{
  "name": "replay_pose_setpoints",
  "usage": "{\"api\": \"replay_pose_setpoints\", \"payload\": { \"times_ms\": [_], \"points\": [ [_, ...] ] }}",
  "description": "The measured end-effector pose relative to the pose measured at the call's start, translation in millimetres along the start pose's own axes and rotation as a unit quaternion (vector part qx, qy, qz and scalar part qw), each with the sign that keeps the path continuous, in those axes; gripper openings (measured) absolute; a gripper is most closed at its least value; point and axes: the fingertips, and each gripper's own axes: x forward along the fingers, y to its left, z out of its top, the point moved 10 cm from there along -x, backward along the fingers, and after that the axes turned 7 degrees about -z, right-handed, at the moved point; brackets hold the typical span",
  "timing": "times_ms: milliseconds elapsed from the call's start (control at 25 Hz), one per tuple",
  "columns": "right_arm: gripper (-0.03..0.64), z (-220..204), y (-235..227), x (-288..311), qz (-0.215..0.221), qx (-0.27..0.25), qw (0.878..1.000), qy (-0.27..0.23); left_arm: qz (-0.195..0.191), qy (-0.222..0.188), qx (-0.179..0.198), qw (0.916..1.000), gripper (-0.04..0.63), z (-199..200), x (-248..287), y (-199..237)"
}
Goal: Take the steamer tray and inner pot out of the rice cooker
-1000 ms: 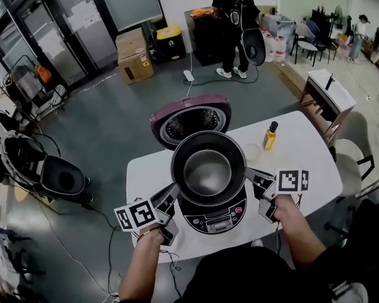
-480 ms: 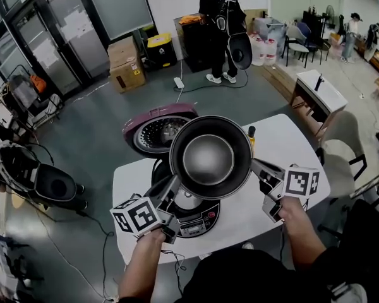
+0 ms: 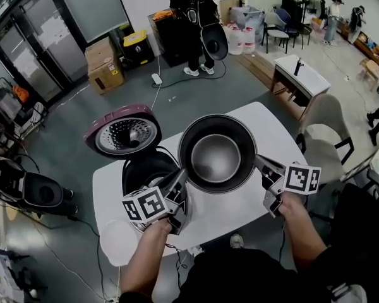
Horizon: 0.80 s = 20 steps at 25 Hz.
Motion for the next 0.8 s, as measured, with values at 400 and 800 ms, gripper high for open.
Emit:
{"api": "replay_pose_setpoints", "payload": {
  "times_ms": [400, 800],
  "points": [
    [0.026, -20.7, -111.5, -13.8, -0.041, 0.02, 0.998, 0.036, 0.035, 0.058, -0.047, 0.9966, 0.028, -81.9, 81.7, 19.0],
    [0.025, -56.4, -177.2, 1.1, -0.082, 0.037, 0.991, 0.101, 0.069, 0.094, -0.093, 0.9888, 0.029, -151.7, 107.8, 55.9]
  ]
}}
